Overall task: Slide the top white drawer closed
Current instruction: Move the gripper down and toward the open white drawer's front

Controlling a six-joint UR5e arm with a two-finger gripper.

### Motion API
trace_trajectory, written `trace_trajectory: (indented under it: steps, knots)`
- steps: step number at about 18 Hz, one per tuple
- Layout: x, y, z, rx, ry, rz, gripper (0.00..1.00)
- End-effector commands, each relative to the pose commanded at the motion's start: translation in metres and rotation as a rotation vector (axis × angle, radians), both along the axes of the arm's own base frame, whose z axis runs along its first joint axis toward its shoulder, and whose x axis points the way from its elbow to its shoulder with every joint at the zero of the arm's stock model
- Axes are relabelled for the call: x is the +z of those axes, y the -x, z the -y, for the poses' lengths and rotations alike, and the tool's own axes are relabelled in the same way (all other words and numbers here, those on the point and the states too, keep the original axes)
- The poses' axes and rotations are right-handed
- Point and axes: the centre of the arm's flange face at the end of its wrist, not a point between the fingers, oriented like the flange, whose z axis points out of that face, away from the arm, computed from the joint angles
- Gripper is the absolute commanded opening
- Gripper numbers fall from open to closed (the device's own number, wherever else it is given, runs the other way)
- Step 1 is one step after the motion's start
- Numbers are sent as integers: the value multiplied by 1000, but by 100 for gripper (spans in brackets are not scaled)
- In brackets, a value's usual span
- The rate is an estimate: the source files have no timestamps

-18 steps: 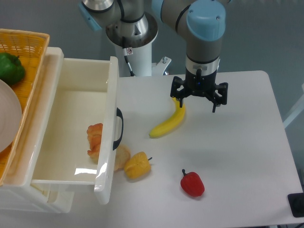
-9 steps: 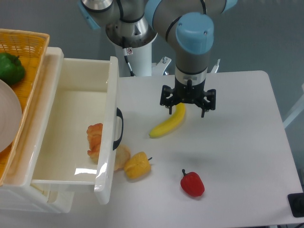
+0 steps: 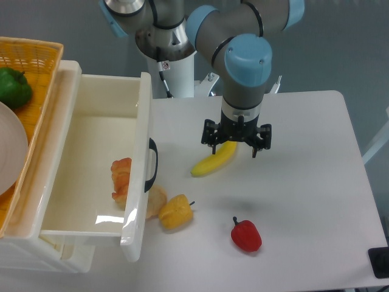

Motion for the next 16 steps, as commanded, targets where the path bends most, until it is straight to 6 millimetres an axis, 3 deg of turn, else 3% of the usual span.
trace_trajectory:
  steps: [16]
  knots:
    - [-54,-11,-33,39,-9,132,100]
